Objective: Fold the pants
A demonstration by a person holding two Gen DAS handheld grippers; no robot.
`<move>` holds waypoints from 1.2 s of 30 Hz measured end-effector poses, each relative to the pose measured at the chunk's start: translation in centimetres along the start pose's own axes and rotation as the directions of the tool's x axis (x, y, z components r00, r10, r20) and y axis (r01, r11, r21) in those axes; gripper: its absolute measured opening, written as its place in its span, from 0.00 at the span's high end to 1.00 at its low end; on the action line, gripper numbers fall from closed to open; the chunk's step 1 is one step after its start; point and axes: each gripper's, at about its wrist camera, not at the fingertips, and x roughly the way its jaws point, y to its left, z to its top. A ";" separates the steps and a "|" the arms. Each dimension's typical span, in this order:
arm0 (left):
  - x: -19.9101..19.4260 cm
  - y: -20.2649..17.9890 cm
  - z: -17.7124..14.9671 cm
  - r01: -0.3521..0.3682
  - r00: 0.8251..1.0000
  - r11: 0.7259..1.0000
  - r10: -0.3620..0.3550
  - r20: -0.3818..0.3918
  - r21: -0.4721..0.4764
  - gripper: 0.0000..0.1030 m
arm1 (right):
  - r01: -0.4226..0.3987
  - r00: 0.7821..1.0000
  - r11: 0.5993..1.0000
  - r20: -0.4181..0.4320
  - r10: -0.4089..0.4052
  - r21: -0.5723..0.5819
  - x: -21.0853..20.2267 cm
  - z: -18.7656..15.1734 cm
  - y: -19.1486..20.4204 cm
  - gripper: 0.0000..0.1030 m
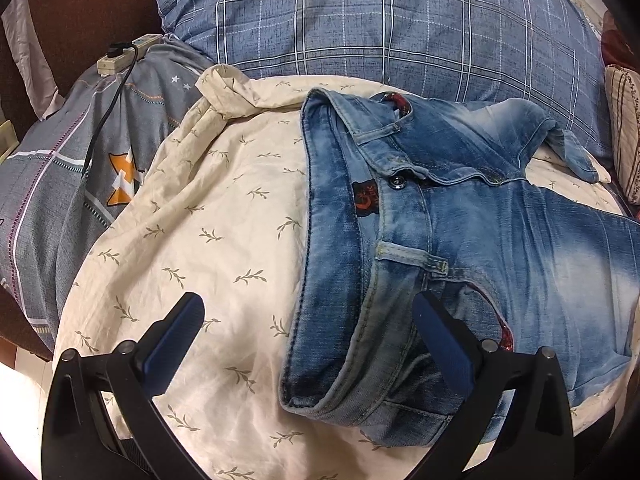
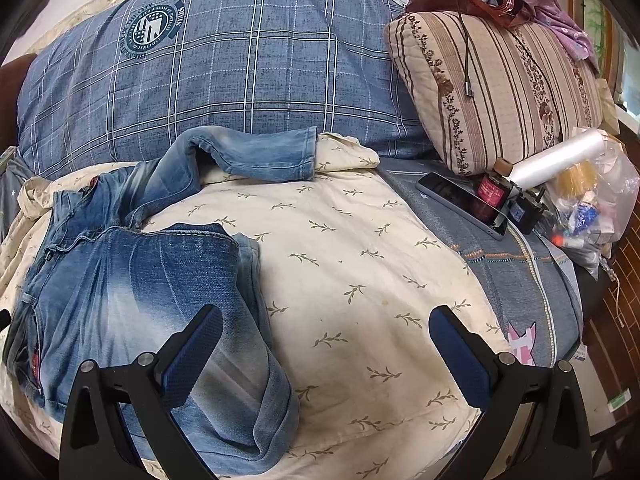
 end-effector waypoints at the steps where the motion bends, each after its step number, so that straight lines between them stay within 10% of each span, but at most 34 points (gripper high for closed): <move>1: 0.1 0.0 0.0 -0.003 1.000 1.000 0.003 -0.002 0.000 0.00 | -0.001 1.000 1.000 0.000 0.001 0.001 0.0 0.0 0.0 0.00; 36: 0.9 3.9 2.2 0.097 0.989 0.987 -0.110 -0.100 -0.126 0.00 | -0.046 0.999 0.995 -0.011 0.048 0.089 0.6 0.6 -4.3 0.00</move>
